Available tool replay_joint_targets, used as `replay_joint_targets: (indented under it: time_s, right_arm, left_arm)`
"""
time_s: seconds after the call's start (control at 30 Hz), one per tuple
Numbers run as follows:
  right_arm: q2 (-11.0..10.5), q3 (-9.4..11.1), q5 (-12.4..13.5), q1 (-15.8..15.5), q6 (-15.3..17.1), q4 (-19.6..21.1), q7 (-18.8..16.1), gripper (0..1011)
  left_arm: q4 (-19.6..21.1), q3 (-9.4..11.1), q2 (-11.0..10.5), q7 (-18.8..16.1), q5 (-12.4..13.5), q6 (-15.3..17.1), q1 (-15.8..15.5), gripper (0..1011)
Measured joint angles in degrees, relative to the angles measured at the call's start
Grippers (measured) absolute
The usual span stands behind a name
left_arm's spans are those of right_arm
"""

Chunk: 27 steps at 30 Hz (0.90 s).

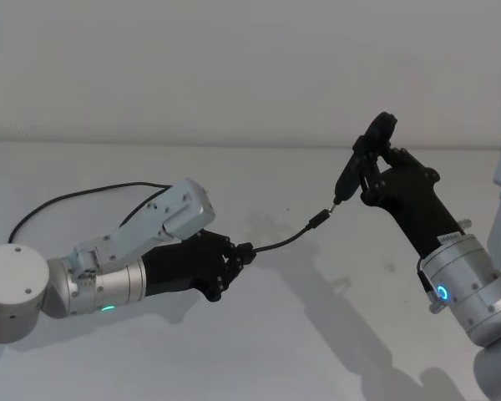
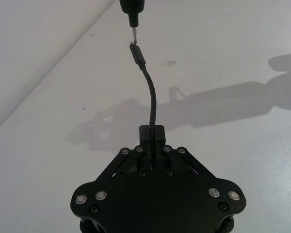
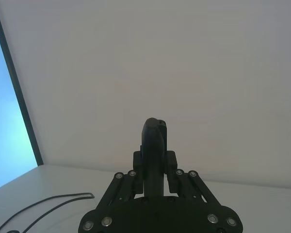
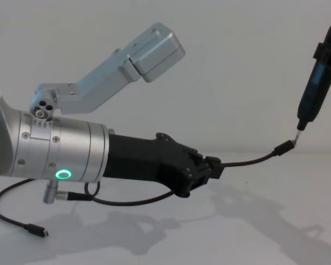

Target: Pick up the data cable with the one hand.

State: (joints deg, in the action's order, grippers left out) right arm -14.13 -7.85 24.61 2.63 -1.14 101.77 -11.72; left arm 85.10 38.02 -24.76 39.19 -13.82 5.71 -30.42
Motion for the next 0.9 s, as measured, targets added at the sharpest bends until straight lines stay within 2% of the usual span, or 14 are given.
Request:
replay_joint_targets:
  time_s: [0.9]
  right_arm:
    - [-0.1,-0.1,-0.5,0.4,-0.1,-0.7,-0.3,275]
  left_arm:
    - [0.0,0.0,0.0,0.0,0.0,0.0,0.0,49]
